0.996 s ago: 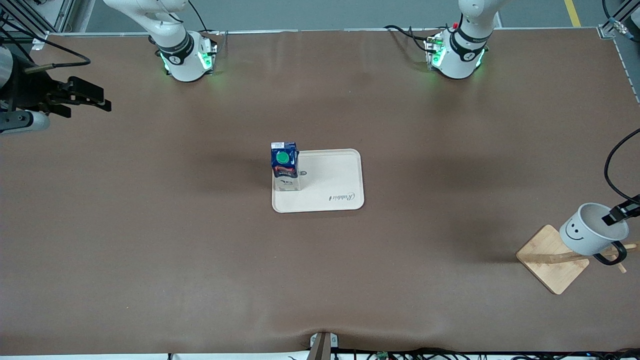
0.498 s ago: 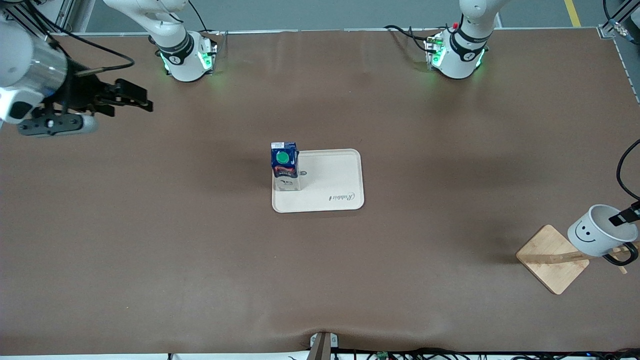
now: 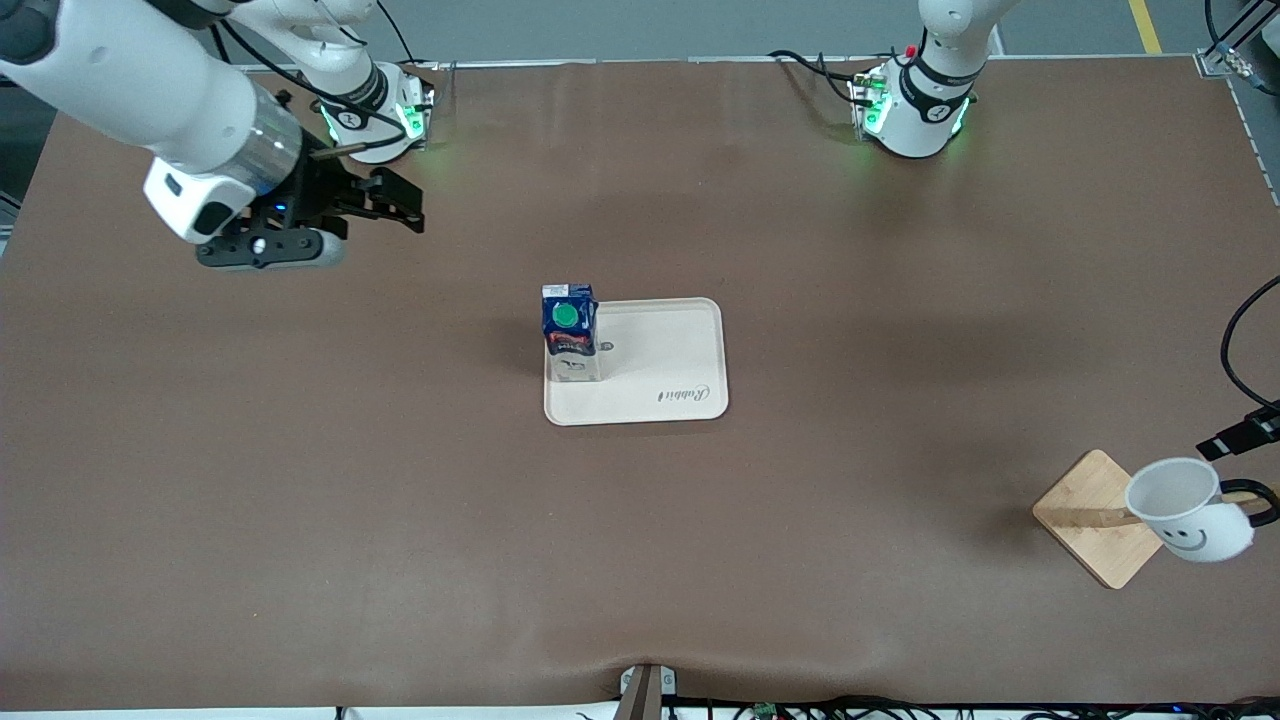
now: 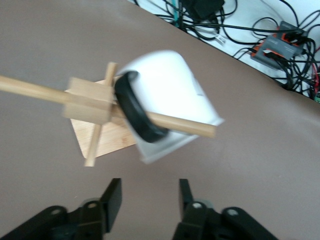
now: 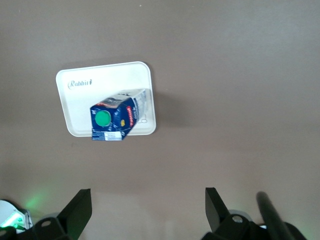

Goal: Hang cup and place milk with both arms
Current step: 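Hang the mug handle on the peg while the right gripper reaches out, then open the left gripper and withdraw while the right gripper grasps the milk, then lift the milk carton with the right gripper and carry it off the tray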

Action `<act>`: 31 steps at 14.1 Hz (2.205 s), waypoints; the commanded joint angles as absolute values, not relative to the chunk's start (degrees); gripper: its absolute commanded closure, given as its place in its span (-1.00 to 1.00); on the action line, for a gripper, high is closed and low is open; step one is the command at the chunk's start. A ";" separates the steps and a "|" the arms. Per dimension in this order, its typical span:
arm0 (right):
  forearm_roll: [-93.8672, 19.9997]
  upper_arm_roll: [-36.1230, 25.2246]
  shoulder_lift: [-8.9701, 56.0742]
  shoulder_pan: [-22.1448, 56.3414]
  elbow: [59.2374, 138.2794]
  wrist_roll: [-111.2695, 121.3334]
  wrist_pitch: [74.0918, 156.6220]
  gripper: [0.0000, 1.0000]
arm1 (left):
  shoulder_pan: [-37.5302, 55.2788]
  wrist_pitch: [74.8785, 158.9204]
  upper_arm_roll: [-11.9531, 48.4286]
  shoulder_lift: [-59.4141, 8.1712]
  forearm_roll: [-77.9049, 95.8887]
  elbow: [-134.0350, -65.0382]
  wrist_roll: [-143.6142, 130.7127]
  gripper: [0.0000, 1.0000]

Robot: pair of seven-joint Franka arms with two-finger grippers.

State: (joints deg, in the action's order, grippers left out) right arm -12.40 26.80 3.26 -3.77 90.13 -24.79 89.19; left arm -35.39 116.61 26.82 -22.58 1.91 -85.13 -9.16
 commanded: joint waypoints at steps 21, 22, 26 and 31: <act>8.96 37.62 24.87 3.34 99.58 -45.61 119.18 -1.00 | -17.63 86.40 19.93 -1.15 -9.41 -84.46 -5.81 -1.00; 8.96 37.88 24.96 3.34 99.58 -45.53 119.01 -1.00 | -12.97 84.66 14.56 -0.53 -8.27 -84.55 -4.41 -1.00; 8.96 39.11 25.75 3.51 99.58 -46.67 119.00 -1.00 | -0.99 82.79 0.11 3.76 -3.78 -88.31 -2.81 -1.00; 12.47 39.11 27.33 4.13 101.60 -46.76 119.27 -1.00 | 0.18 82.97 -0.79 5.71 -3.60 -90.35 -3.43 -1.00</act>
